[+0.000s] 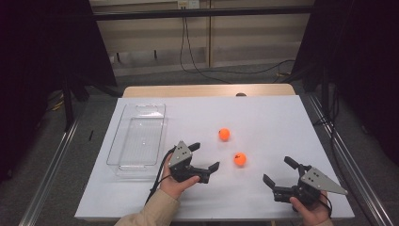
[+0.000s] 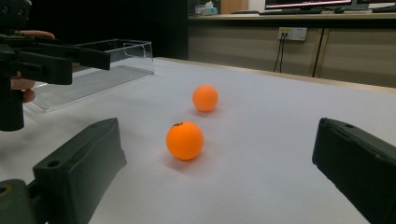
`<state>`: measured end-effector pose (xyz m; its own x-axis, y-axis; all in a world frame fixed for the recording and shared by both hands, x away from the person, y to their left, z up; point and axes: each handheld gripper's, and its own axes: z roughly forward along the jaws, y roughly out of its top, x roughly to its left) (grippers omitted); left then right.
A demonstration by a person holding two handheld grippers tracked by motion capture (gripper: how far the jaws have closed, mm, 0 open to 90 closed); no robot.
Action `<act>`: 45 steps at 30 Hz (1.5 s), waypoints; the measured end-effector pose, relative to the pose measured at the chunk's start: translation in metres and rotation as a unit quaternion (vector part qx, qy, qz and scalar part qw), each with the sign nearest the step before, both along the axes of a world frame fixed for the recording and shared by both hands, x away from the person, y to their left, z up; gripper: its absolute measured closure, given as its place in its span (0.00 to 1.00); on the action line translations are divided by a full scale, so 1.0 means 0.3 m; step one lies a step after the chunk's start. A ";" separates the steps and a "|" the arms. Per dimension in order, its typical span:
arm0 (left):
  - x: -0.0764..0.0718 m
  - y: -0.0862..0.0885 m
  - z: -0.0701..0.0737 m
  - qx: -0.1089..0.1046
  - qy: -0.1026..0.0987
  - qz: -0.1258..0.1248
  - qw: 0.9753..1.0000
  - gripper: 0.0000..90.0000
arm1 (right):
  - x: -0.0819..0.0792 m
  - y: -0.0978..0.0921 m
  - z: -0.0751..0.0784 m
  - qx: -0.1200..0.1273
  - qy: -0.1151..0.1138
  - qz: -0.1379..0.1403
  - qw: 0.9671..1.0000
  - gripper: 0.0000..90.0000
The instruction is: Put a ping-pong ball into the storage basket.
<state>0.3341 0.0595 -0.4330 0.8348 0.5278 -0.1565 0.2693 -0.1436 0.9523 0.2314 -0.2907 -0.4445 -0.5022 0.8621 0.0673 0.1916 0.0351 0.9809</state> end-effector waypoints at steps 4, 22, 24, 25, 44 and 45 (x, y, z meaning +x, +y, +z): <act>0.000 -0.013 -0.001 0.003 0.000 -0.004 1.000 0.03 | 0.001 0.000 0.000 0.000 -0.001 0.000 1.000 0.01; 0.012 -0.052 -0.005 0.014 0.005 -0.010 1.000 0.03 | 0.002 0.001 0.001 0.000 0.000 0.000 1.000 0.01; 0.012 -0.056 -0.005 0.016 0.005 -0.011 1.000 0.03 | 0.004 0.003 0.001 0.000 0.000 0.001 1.000 0.01; 0.012 -0.057 -0.006 0.017 0.005 -0.012 1.000 0.03 | 0.005 0.004 0.000 -0.001 0.000 0.002 1.000 0.01; 0.023 -0.102 -0.015 0.029 0.008 -0.022 0.999 0.03 | 0.010 0.009 0.002 -0.002 0.001 0.006 1.000 0.01; 0.023 -0.105 -0.017 0.030 0.007 -0.022 0.999 0.03 | 0.010 0.010 0.003 -0.001 0.001 0.006 1.000 0.01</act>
<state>0.3410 0.0280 -0.4379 0.8557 0.4987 -0.1381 0.2754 -0.2129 0.9375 0.2345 -0.2876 -0.4436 -0.5130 0.8559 0.0657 0.1929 0.0403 0.9804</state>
